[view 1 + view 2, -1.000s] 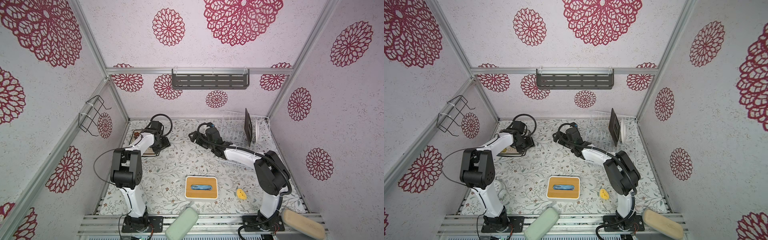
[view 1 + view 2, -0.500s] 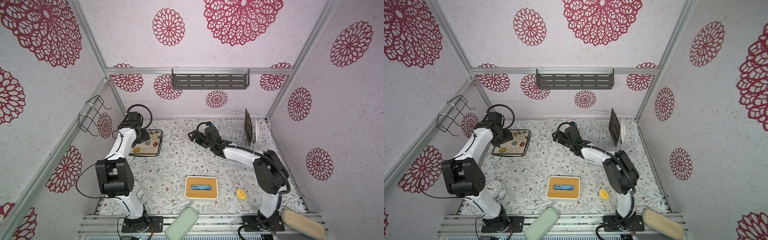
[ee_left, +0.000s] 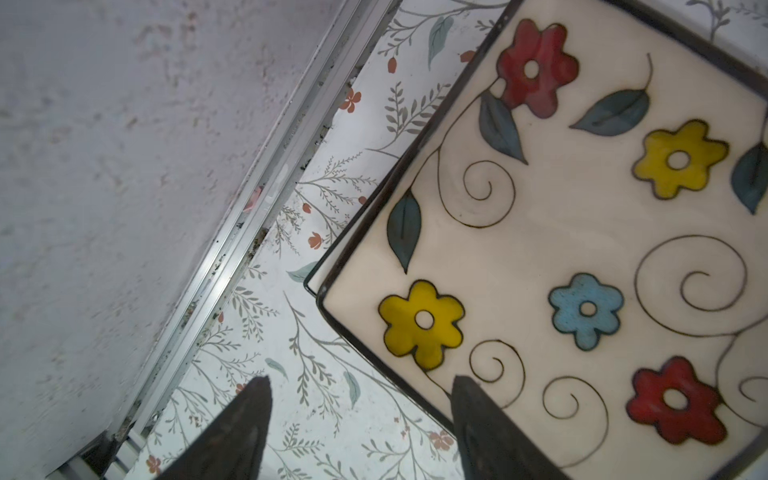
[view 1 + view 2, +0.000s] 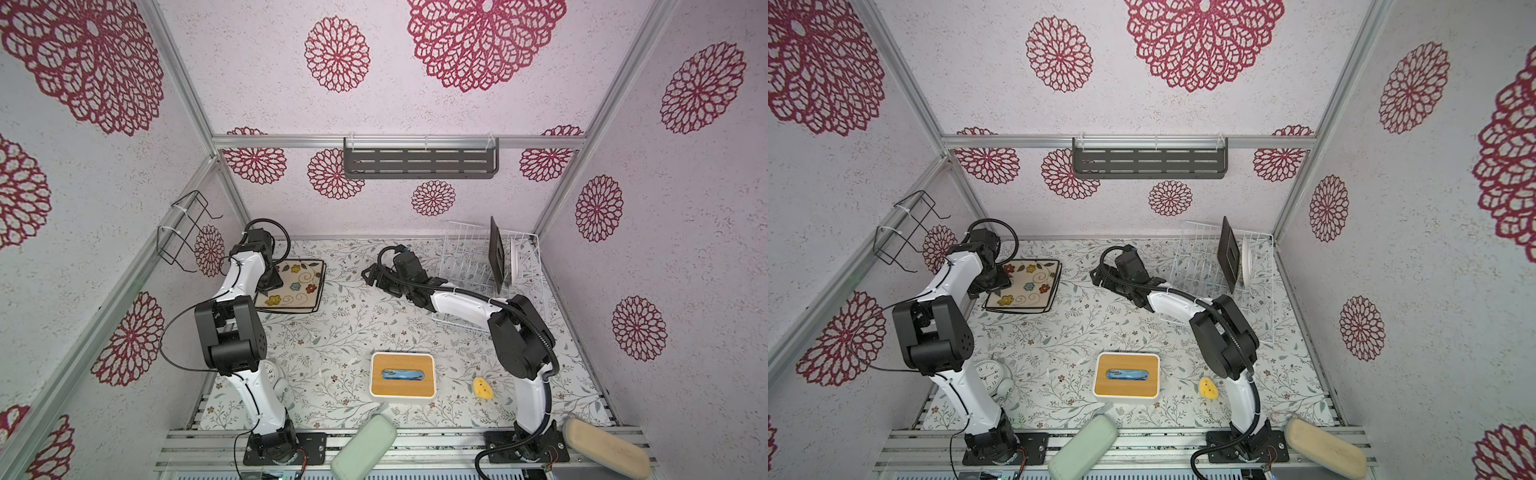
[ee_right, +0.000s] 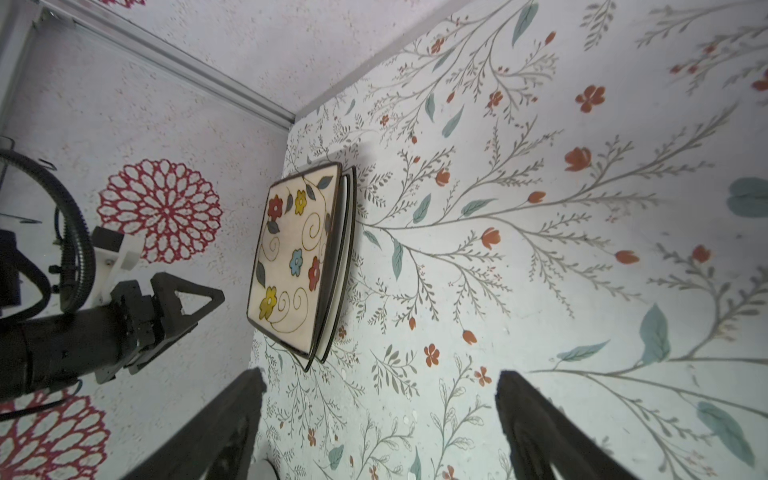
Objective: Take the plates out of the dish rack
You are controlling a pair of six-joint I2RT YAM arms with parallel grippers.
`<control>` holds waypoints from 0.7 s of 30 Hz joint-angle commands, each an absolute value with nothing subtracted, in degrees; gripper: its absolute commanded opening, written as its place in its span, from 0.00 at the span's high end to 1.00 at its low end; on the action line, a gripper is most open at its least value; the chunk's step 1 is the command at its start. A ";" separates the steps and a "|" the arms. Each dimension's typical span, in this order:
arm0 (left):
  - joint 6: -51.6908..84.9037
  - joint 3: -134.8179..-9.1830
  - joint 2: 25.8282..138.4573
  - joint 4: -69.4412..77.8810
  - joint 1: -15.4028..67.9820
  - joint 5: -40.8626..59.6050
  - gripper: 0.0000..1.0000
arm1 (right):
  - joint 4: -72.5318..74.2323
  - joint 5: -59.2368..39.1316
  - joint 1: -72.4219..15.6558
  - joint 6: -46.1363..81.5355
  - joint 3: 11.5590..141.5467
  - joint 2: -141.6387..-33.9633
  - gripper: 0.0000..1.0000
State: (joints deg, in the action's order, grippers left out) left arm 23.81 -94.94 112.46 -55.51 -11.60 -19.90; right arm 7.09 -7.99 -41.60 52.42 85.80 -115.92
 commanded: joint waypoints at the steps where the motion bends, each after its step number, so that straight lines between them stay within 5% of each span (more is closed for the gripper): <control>1: 22.89 -96.15 114.71 -52.70 -13.04 -17.93 0.22 | 5.02 -9.02 -41.44 49.96 88.61 -114.41 0.10; 9: 21.04 -93.98 114.67 -47.73 -18.28 -4.05 0.18 | 3.78 -7.83 -41.44 48.98 88.00 -112.69 0.09; 21: 20.33 -91.08 115.34 -43.79 -22.23 2.42 0.11 | 1.83 -6.77 -41.48 47.53 88.04 -112.02 0.09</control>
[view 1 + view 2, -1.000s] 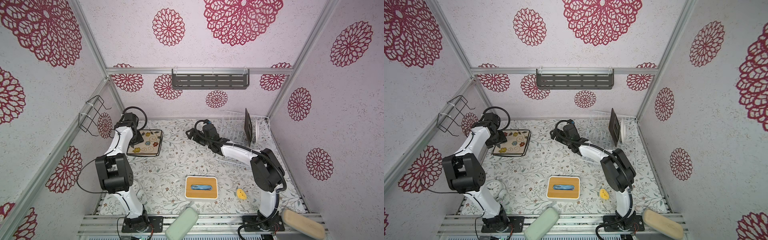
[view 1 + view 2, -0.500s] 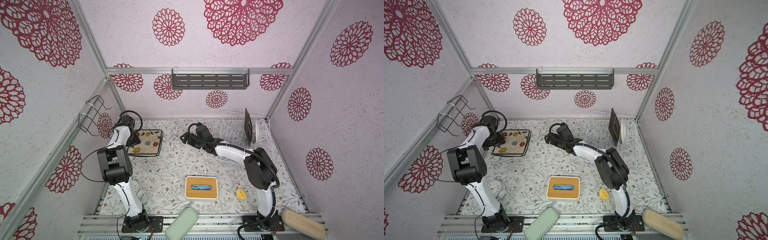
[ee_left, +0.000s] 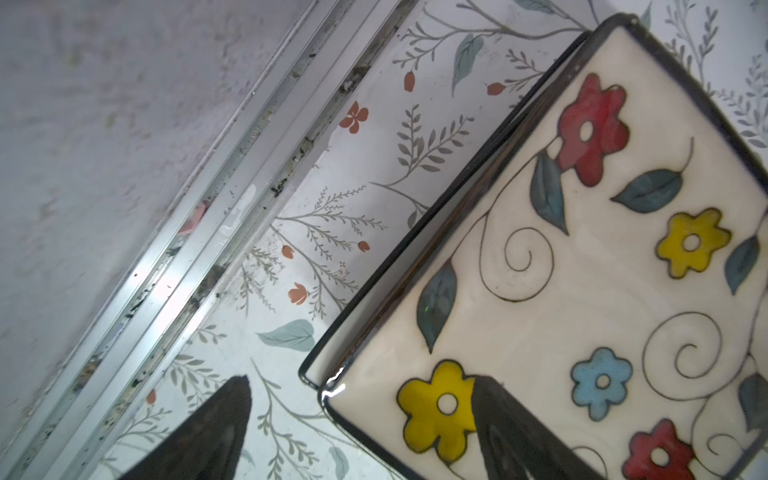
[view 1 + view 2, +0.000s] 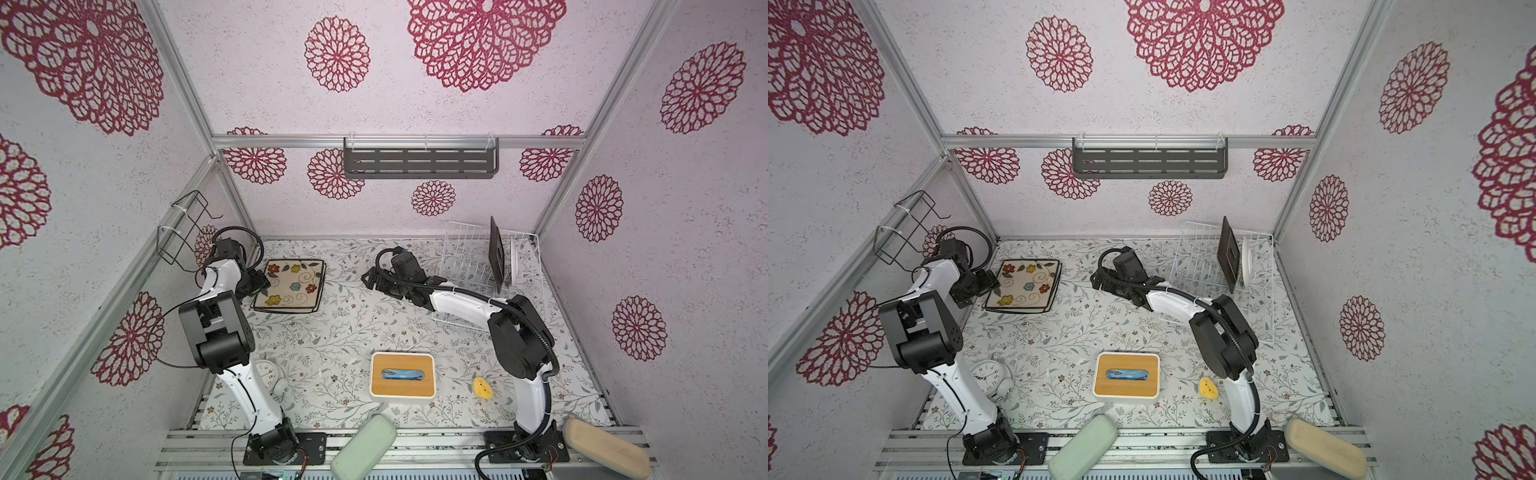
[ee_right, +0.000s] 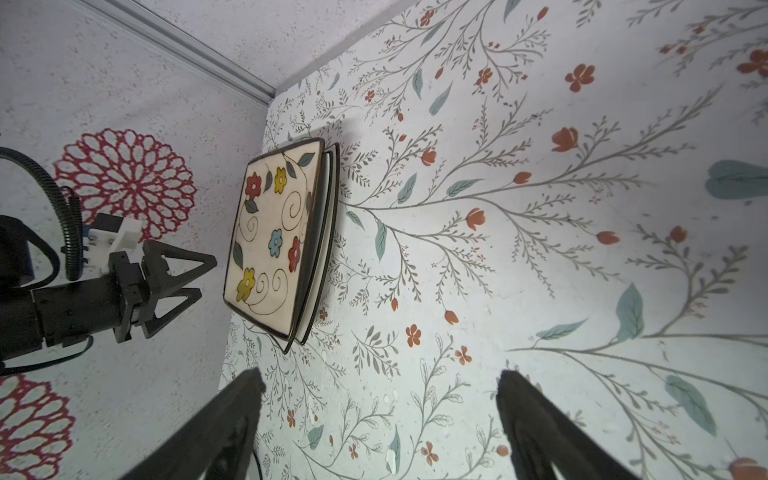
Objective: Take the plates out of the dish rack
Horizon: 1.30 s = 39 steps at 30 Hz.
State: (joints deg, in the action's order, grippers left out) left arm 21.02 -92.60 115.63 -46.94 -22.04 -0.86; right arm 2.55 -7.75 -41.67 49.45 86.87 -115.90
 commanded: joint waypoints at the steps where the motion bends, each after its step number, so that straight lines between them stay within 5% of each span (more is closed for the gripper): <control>1: 20.38 -90.53 115.31 -43.04 -22.39 2.48 0.11 | 1.82 -6.60 -41.48 47.53 87.91 -111.83 0.09; 17: 23.20 -88.15 116.67 -39.71 -23.99 5.74 0.09 | 1.32 -5.90 -41.57 47.06 86.75 -110.70 0.09; 30: 25.78 -87.37 116.59 -38.74 -24.83 13.18 0.16 | 1.32 -6.06 -41.99 47.17 86.60 -110.88 0.09; 39: 26.44 -87.19 116.02 -37.75 -24.96 14.94 0.15 | 0.50 -9.53 -44.90 47.41 95.78 -119.43 0.13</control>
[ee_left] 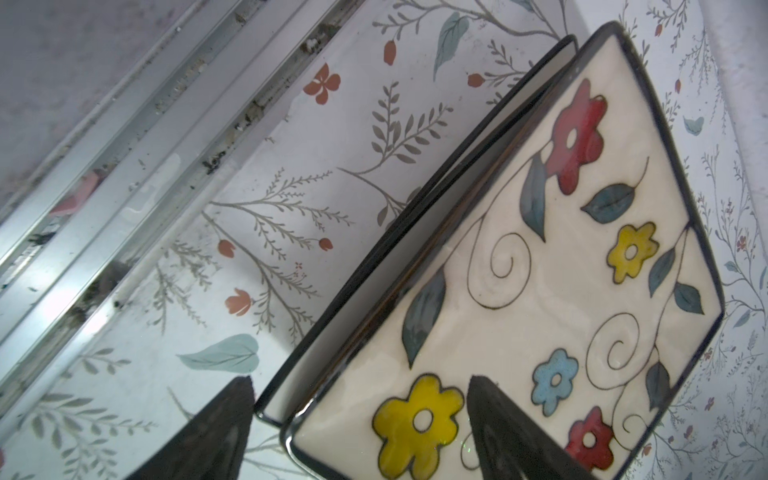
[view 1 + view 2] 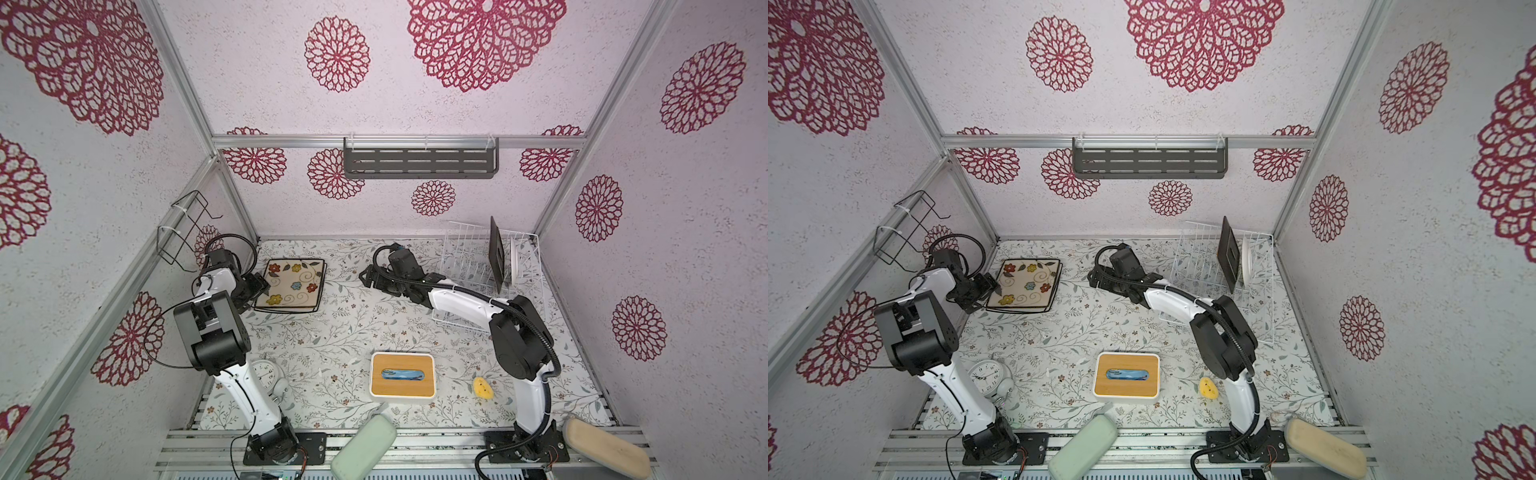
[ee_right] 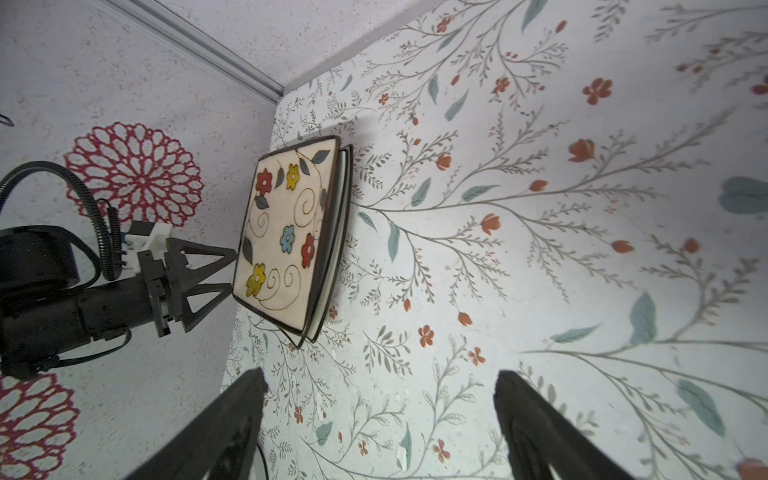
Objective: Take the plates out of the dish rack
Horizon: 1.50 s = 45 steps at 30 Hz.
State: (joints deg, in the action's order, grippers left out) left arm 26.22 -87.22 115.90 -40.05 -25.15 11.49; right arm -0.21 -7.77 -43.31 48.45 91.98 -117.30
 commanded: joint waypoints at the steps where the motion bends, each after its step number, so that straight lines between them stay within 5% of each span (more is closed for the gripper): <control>1: 26.49 -87.23 116.14 -37.91 -24.96 15.66 0.16 | 0.55 -10.27 -45.17 47.86 96.81 -120.43 0.14; 11: 26.86 -87.37 114.87 -39.21 -24.75 12.09 0.15 | 3.51 -13.66 -46.28 51.47 100.56 -126.21 0.20; 20: 26.01 -88.18 108.33 -39.80 -17.70 -4.82 0.12 | 4.42 -11.91 -45.01 50.36 95.62 -121.67 0.20; 26: 24.21 -89.97 107.06 -37.67 -12.65 -4.83 0.13 | 6.67 -10.86 -43.45 50.09 88.90 -116.52 0.20; 45: 17.68 -141.00 143.71 -58.07 0.69 3.95 0.16 | 10.79 -9.63 -40.08 49.28 76.77 -105.40 0.19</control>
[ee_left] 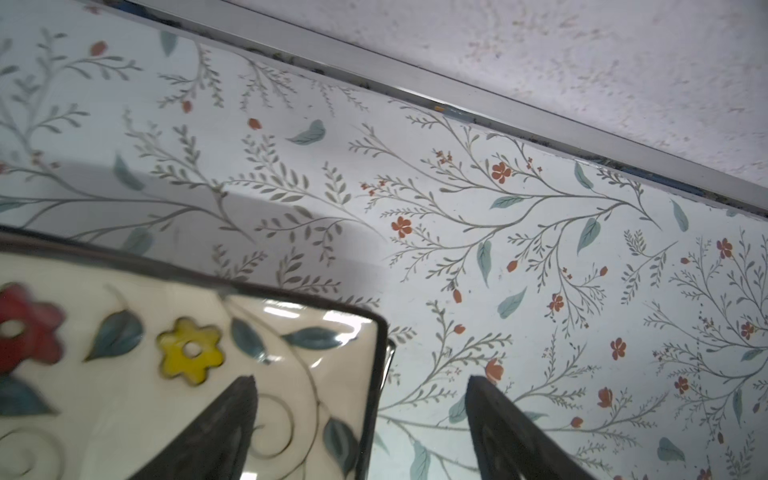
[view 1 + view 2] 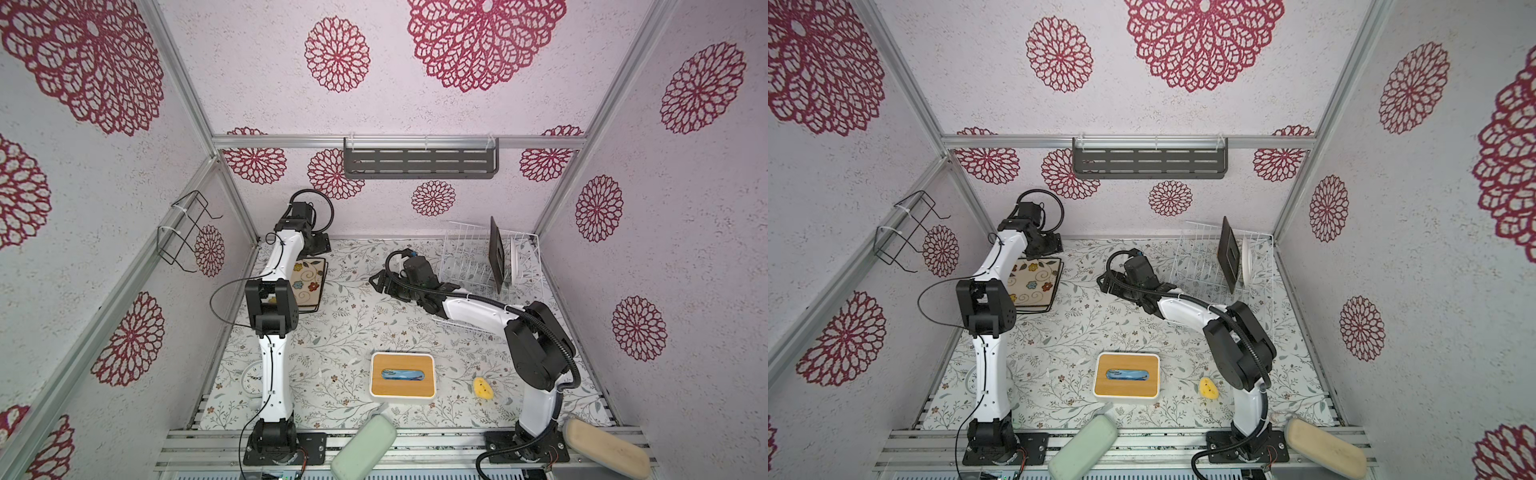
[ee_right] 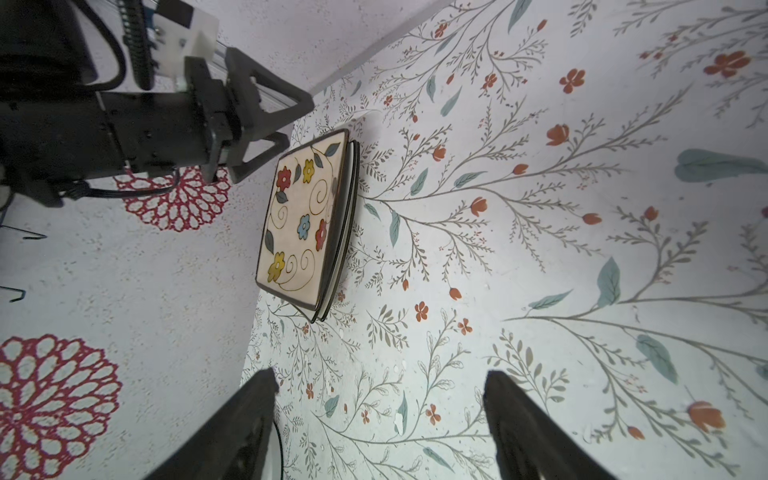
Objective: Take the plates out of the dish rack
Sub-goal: 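Open the left gripper and raise it off the stacked plate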
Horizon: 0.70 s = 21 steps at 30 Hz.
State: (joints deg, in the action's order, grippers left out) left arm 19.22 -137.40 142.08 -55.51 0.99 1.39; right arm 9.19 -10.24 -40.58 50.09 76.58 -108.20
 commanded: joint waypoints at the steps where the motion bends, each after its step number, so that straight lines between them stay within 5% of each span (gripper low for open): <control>1: 17.70 -141.61 144.50 -57.69 0.70 4.17 0.16 | 10.70 -9.79 -40.07 49.22 76.91 -105.46 0.18; 21: 17.65 -143.55 151.83 -45.17 0.62 10.81 0.13 | 9.34 -9.93 -39.99 49.66 77.72 -106.40 0.19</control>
State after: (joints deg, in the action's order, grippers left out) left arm 17.63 -142.15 150.17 -48.38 0.69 8.78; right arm 9.13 -10.31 -40.47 50.09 76.53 -108.20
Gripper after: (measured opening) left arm 0.866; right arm 0.814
